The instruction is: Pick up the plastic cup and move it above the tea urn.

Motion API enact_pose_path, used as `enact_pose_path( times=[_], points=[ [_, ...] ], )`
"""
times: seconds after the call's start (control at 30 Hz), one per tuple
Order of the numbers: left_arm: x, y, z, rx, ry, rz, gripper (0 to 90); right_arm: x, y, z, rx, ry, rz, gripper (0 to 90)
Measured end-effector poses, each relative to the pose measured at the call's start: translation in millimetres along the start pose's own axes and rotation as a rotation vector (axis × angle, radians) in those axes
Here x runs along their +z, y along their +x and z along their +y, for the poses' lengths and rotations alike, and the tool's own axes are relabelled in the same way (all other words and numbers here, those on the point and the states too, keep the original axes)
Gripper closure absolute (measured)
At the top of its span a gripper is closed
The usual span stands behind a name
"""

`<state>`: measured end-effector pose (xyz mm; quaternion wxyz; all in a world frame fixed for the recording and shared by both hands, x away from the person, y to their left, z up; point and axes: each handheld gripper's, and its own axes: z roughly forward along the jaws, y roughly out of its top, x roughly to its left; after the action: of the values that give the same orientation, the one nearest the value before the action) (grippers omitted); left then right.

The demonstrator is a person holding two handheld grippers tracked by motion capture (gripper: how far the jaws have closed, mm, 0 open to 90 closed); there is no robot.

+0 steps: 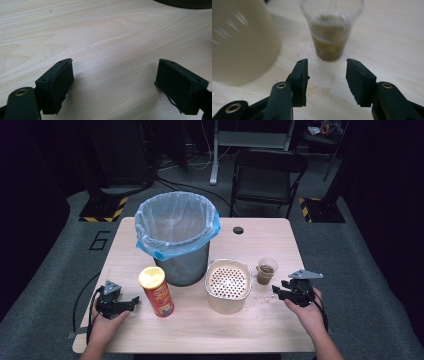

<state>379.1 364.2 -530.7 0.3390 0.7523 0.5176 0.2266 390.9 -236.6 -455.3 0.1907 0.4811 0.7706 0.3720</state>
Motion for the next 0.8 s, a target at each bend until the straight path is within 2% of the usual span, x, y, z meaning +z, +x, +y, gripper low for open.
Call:
enact_pose_path(
  times=[0.1,0.23,0.37,0.47,0.67,0.8],
  points=[
    [0.1,-0.1,-0.1,0.0,-0.002,0.002,14.3,-9.9,8.6,19.9,-0.04,-0.033,0.011,51.8],
    [0.1,-0.4,-0.3,-0.005,-0.002,0.0,14.3,-15.8,15.2,46.0,-0.049,-0.062,0.046,54.2],
    [0.1,-0.5,-0.3,-0.006,-0.002,0.0,14.3,-12.3,20.2,66.6,-0.045,-0.053,0.073,60.3],
    [0.0,-0.3,-0.2,-0.003,-0.002,0.002,14.3,-5.5,26.6,78.3,-0.062,-0.056,0.093,62.0],
    [0.1,-0.4,-0.2,-0.008,-0.001,-0.002,14.4,14.2,41.4,88.3,-0.082,-0.031,0.149,64.8],
    [0.1,-0.4,-0.2,-0.008,-0.001,-0.002,14.4,27.7,52.6,87.3,-0.101,-0.004,0.146,67.1]
  ],
)
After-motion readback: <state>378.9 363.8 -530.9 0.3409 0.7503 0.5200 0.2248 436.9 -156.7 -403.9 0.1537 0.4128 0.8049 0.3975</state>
